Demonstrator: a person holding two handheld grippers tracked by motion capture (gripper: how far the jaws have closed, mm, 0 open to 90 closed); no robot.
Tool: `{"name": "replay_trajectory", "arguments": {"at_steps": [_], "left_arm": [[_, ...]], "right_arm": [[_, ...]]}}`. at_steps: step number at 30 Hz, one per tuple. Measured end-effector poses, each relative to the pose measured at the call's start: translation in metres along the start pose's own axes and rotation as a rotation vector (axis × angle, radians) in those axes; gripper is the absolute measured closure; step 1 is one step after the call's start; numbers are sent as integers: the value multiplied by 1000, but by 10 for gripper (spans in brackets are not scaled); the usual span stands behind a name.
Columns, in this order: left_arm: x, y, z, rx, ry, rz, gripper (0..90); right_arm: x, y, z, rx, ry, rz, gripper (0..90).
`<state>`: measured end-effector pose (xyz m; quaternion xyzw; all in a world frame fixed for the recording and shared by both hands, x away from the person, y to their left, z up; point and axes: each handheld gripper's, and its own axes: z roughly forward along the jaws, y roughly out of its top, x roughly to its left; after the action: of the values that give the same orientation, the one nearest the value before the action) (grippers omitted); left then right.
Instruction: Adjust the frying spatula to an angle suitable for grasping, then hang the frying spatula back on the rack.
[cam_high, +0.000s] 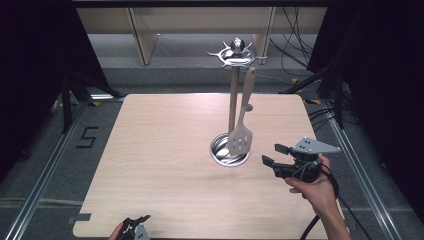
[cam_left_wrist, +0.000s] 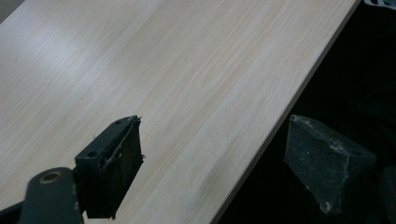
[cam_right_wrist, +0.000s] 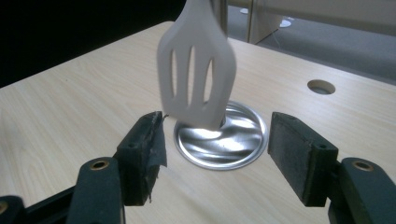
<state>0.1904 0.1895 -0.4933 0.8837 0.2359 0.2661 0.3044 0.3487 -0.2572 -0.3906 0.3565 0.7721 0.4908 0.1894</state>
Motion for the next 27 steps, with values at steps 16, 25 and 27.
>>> {"name": "replay_trajectory", "arguments": {"at_steps": [16, 25, 27], "left_arm": [[-1, 0, -1, 0, 2, 10, 179], [-2, 0, 1, -13, 29, -9, 179], [0, 0, -2, 1, 11, 4, 179]], "right_arm": [[2, -30, 5, 71, 16, 27, 361], [6, -38, 6, 94, 12, 55, 358], [5, -39, 6, 101, 20, 56, 356]]}}
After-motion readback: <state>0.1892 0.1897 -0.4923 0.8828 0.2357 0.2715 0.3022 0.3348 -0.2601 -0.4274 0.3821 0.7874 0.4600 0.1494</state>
